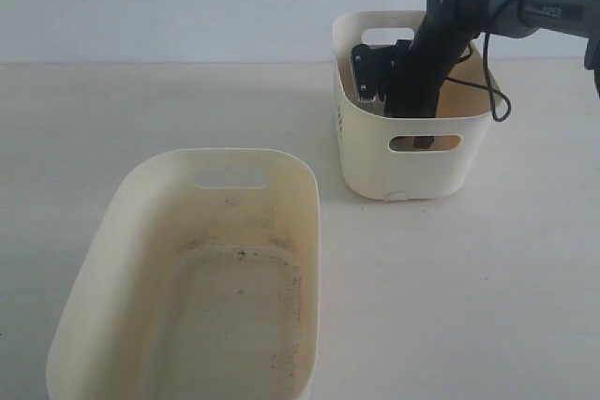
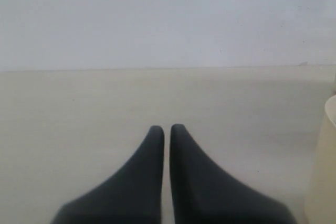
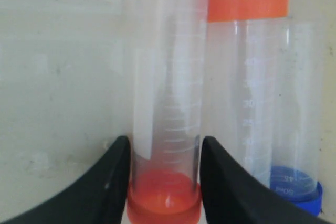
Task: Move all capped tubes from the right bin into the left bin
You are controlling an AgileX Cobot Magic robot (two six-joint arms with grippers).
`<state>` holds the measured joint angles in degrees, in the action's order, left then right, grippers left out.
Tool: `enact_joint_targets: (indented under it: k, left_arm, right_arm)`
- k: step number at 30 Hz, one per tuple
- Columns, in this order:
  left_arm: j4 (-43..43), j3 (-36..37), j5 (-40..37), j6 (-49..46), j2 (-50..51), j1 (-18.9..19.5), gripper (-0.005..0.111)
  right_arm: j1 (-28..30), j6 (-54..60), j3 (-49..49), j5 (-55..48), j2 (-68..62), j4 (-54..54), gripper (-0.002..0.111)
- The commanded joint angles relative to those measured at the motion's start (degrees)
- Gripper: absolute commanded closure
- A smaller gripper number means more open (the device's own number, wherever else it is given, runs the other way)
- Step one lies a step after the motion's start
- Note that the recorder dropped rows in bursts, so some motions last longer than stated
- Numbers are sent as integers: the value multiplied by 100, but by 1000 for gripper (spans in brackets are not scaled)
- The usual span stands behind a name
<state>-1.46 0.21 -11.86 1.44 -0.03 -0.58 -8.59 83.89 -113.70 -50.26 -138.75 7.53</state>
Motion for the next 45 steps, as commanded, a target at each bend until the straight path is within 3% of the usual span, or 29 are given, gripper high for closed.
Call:
enact_joint_targets:
  k: [1,12,20,29,34,37,39,45]
  left_arm:
    - [36,-21,26,54,3,2,102]
    - [36,-21,26,54,3,2,102]
    - [36,-21,26,54,3,2,102]
    - [36,-21,26,54,3,2,102]
    - [36,-21,26,54,3,2,102]
    - [36,-21,26,54,3,2,102]
    - [36,-21,26,54,3,2,102]
    - [36,-21,26,54,3,2,102]
  right_arm:
    - [8,11,-11,84,-40,-31,108]
    - [8,-290,-11,69,648,-57,108]
    - [8,-807,-11,-497,1623,-82,108]
    - [8,-2179,-11,-1399,2824,46,108]
    - [3,-3298,31,-1971,3399,1323,108]
    - [3,-5104,232,-1971,3689,2399,108]
    - [-6,-5693,420,-1971,3829,2890,108]
    - [-634,-5895,1564,-1971,4151,3162,108]
